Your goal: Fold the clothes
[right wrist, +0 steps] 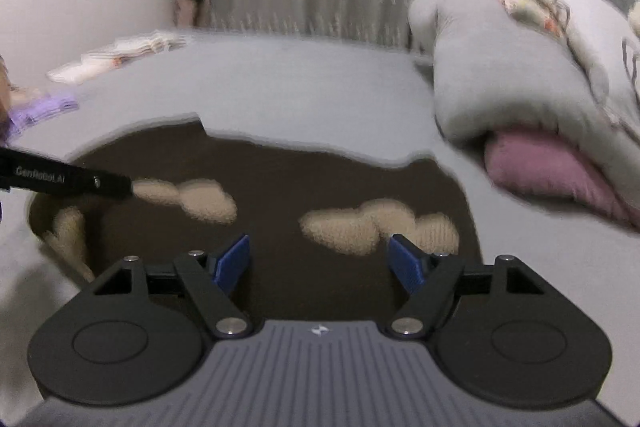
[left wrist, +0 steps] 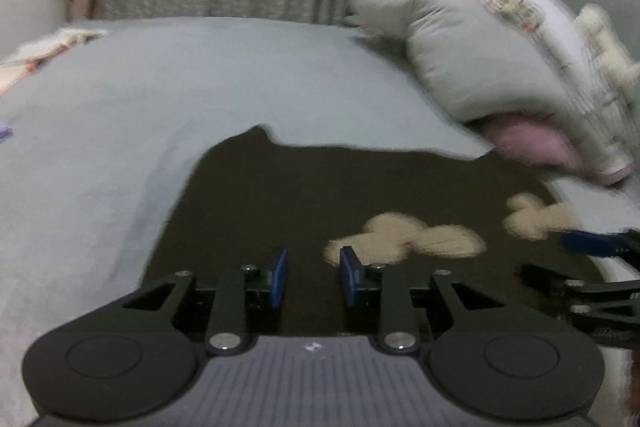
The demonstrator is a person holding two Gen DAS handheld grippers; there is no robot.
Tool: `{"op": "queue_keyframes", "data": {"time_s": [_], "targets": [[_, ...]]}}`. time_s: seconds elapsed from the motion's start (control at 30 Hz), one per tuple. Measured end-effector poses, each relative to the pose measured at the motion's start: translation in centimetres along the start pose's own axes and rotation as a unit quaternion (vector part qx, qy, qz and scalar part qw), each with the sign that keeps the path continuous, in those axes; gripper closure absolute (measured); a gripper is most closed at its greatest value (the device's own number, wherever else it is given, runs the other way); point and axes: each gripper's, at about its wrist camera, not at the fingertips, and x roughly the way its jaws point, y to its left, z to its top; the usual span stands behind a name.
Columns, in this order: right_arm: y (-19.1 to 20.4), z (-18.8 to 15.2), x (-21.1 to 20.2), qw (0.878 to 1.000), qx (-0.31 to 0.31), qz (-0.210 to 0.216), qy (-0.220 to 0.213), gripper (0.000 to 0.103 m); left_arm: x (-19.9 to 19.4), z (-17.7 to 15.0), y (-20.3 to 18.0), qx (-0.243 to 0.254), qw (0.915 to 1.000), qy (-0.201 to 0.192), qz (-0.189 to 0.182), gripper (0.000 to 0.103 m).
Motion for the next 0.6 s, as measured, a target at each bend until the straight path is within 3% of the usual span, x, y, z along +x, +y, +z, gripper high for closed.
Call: {"op": "queue_keyframes", "data": {"time_s": [0.07, 0.13, 0.2, 0.33, 0.43, 0.5, 0.6], "targets": [[-4.6, -2.0, 0.3, 0.999, 0.050, -0.009, 0.004, 0.026, 1.3, -0.1, 1.6, -0.017, 0.9998, 0.004, 0.004, 0.081], [-8.6, -3.7, 0.3, 0.994, 0.107, -0.023, 0.015, 0.002, 2.2, 0.2, 3.2, -0.028, 0.9996, 0.005, -0.002, 0.086], [-11.4, -4.8, 0.4, 0.986, 0.166, 0.006, 0.017, 0.000, 2.8, 0.5, 3.6, -0.022, 0.9998, 0.003, -0.001, 0.086], [-9.5, -4.0, 0.6, 0.991, 0.127, -0.026, 0.023, 0.001, 3.2, 1.0, 3.5, -0.019, 0.9998, -0.001, 0.009, 0.086], [-10.2, -3.8, 0.4, 0.989, 0.147, -0.019, 0.027, 0.001, 1.9, 1.5, 4.5, -0.051, 0.9986, -0.013, 0.004, 0.084], [-10.3, -3.3, -0.4, 0.989, 0.144, -0.028, 0.018, 0.001, 0.1, 1.6, 4.7, -0.053, 0.9979, -0.036, 0.000, 0.080], [-9.4, -1.5, -2.5, 0.992, 0.102, -0.070, -0.029, 0.001, -2.6, 1.1, 4.2, -0.028, 0.9974, -0.067, 0.006, 0.060]]}}
